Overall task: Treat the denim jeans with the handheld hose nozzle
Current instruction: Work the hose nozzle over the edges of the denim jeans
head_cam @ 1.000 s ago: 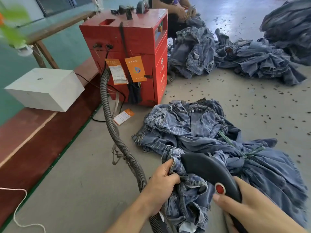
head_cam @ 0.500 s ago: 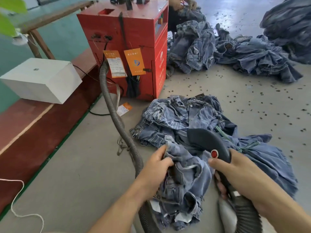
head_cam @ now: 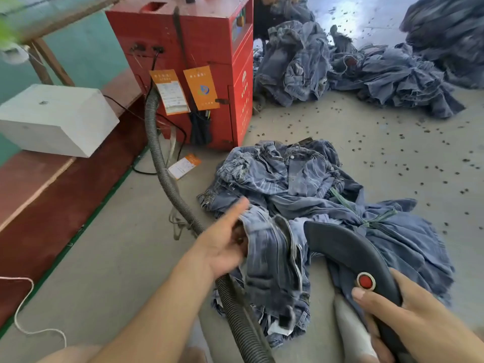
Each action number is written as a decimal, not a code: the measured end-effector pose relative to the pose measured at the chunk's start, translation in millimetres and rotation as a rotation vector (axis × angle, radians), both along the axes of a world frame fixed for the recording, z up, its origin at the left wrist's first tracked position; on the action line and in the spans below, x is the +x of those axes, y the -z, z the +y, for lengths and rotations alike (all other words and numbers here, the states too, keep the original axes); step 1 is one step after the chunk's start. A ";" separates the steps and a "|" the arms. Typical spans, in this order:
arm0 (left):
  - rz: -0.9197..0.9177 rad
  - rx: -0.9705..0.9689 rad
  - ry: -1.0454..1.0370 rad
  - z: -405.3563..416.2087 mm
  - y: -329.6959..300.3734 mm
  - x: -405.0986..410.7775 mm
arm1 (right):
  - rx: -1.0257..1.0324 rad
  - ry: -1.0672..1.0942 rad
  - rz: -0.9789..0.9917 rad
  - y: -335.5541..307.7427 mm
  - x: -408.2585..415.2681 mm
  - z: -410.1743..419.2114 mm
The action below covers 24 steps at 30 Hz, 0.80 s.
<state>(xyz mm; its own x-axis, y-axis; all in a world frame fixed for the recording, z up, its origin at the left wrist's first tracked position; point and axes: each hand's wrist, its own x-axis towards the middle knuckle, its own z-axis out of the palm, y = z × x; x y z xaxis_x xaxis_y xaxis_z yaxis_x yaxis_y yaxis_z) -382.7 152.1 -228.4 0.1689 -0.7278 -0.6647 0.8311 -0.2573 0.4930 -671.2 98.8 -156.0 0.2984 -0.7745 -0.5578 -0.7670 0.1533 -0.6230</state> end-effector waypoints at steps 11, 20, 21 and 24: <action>-0.156 0.134 0.205 2.1 13.9 -19.0 | 0.006 0.008 -0.024 16.0 2.3 -0.3; -0.530 0.324 0.328 3.4 26.1 -20.7 | -0.024 -0.026 -0.046 8.1 -3.2 4.0; -0.490 0.277 0.296 3.7 21.9 -16.6 | -0.017 -0.031 -0.056 6.5 -2.7 5.4; -0.231 0.056 0.125 5.0 9.8 -4.5 | 0.014 -0.061 -0.056 3.2 -1.3 10.6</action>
<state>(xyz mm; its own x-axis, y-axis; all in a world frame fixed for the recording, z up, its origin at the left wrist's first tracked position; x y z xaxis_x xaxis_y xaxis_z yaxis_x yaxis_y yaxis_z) -387.2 157.1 -238.2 0.2321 -0.7156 -0.6588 0.6585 -0.3829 0.6479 -672.6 109.4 -159.2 0.3760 -0.7460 -0.5497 -0.7392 0.1163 -0.6634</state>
